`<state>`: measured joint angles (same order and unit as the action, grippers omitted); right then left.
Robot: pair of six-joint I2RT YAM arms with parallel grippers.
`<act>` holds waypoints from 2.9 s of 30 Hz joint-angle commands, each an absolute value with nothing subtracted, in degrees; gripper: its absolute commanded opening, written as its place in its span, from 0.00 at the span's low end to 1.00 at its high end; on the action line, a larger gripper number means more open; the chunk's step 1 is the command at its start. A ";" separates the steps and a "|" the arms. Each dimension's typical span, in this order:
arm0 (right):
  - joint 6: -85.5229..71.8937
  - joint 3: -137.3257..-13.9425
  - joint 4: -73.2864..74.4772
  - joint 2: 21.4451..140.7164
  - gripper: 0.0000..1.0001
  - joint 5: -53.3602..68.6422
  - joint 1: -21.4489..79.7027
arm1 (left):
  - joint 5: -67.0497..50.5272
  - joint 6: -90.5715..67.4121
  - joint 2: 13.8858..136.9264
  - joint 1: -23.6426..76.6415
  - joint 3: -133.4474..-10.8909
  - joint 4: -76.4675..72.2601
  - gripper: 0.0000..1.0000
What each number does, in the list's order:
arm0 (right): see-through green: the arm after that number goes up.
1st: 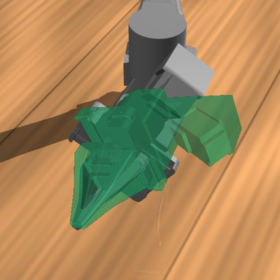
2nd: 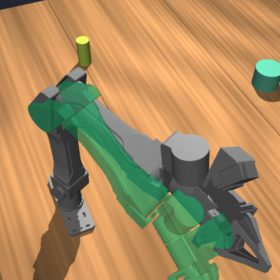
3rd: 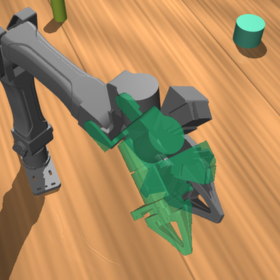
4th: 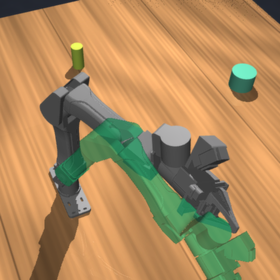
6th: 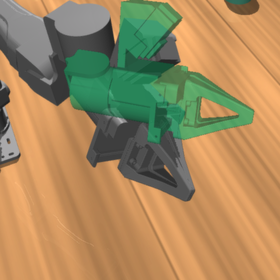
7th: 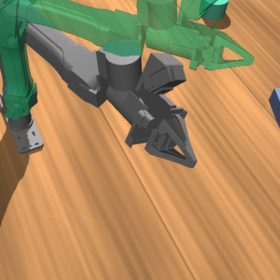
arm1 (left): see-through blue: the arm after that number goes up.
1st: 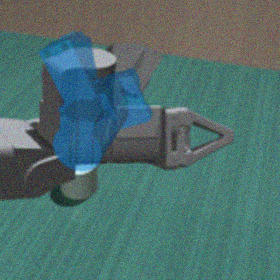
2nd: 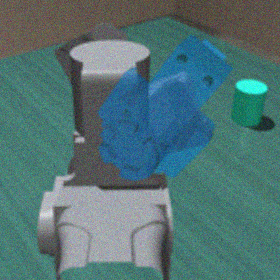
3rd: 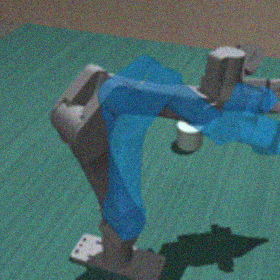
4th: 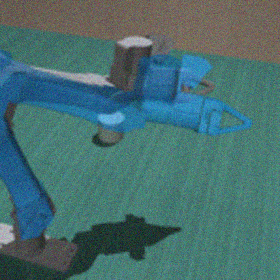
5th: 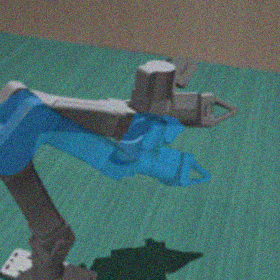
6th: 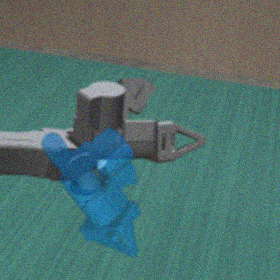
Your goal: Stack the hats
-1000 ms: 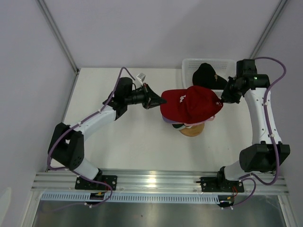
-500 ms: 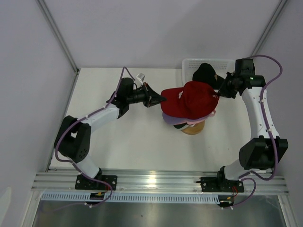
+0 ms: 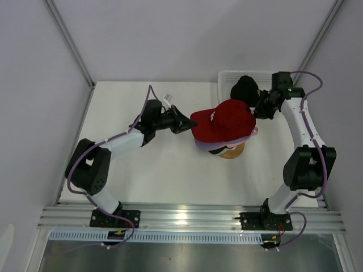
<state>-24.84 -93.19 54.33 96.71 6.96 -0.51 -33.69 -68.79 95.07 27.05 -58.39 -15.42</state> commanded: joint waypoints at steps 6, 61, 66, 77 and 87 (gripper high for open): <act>-23.91 -86.40 52.38 92.47 0.00 0.45 -0.62 | -21.46 -51.87 95.89 29.00 -51.24 -10.03 0.01; -14.33 -116.79 30.42 113.27 0.99 14.93 -5.63 | -13.56 -15.30 94.57 23.82 -101.34 33.04 0.85; -9.50 -130.32 30.76 127.51 0.99 16.18 -2.56 | -9.49 -14.32 95.18 23.64 -101.42 35.85 0.85; -0.36 -136.76 31.46 139.30 0.99 3.26 1.14 | -6.33 -16.26 95.62 23.64 -100.20 37.79 0.85; 8.00 -135.53 33.66 141.86 0.78 -2.21 0.53 | -6.50 -16.87 98.70 23.64 -102.83 39.29 0.85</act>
